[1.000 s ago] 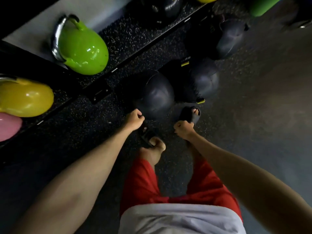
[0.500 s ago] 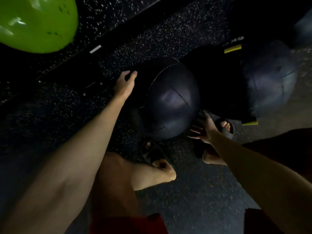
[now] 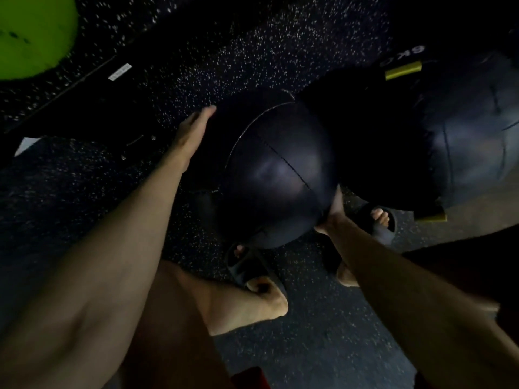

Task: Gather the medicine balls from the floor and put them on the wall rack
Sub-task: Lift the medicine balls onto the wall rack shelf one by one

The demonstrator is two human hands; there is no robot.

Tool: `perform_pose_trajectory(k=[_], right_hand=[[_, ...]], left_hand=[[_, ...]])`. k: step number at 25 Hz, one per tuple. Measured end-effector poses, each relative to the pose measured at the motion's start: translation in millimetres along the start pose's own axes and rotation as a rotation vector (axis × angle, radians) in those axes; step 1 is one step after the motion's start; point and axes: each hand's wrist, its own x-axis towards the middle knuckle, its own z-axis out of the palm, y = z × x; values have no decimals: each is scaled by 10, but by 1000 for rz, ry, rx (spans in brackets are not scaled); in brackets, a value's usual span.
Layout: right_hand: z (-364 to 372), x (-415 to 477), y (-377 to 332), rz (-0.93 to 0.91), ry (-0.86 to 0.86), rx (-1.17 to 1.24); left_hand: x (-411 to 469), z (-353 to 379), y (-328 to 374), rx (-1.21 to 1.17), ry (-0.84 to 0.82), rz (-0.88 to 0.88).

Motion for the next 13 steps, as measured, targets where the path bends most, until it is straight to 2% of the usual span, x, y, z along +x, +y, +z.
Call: perform_pose_trajectory(k=[3,9,13], right_hand=[[-155,-402,85,35,12,63],[-414,-2051,82,2,203,63],[-347,-3443,-58,-99,150,72]], left_hand=[[-368,-97,79,10,-22,0],[-1821,-482,318,-95,-59,-11],[-2986,-951,720,-151,-72,-5]])
